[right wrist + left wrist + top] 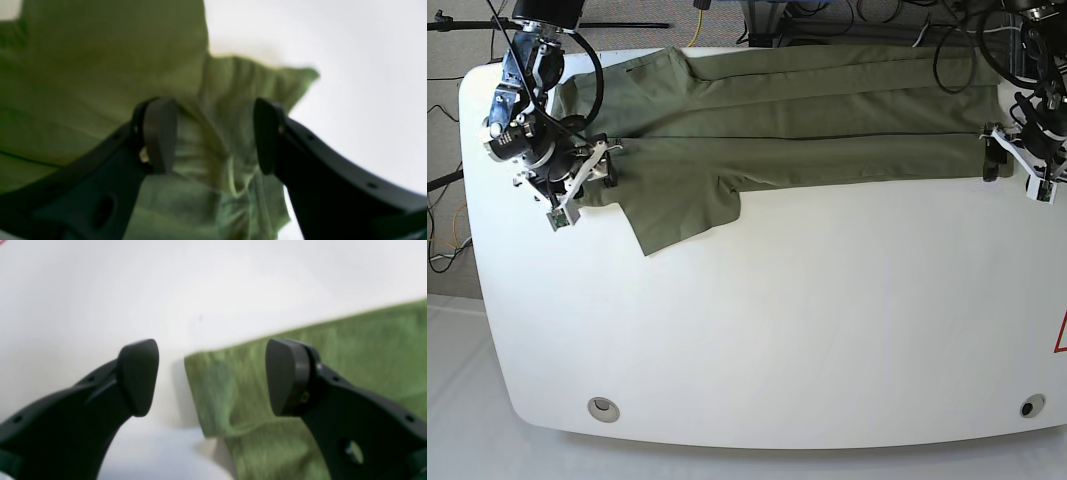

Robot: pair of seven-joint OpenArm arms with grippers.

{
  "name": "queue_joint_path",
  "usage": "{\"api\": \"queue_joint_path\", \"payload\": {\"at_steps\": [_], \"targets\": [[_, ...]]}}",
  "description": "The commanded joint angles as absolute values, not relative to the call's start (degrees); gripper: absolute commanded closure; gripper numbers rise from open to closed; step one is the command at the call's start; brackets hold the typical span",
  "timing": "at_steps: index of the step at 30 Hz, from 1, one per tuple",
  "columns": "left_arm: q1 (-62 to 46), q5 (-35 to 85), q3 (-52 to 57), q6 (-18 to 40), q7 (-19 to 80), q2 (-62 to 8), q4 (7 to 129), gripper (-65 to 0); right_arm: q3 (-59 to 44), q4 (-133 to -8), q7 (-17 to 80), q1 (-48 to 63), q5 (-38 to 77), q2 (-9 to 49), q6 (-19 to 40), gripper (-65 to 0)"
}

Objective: Fold the T-shirt properly
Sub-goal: 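Move the right gripper along the strip to its nearest end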

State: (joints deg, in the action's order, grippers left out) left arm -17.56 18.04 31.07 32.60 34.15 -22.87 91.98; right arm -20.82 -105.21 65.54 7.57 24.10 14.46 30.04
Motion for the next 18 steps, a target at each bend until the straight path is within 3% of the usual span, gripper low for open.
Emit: {"api": "queue_joint_path", "payload": {"at_steps": [1, 18], "targets": [[-17.1, 18.8, 31.9, 32.5, 32.7, -23.5, 92.8, -44.5, -21.2, -105.6, 64.4, 7.0, 24.7, 15.3, 30.0, -34.1], [-17.7, 19.3, 33.6, 32.4, 32.7, -21.9, 96.5, -41.6, -21.2, -98.6, 63.3, 2.6, 25.4, 15.1, 30.7, -34.3]]}}
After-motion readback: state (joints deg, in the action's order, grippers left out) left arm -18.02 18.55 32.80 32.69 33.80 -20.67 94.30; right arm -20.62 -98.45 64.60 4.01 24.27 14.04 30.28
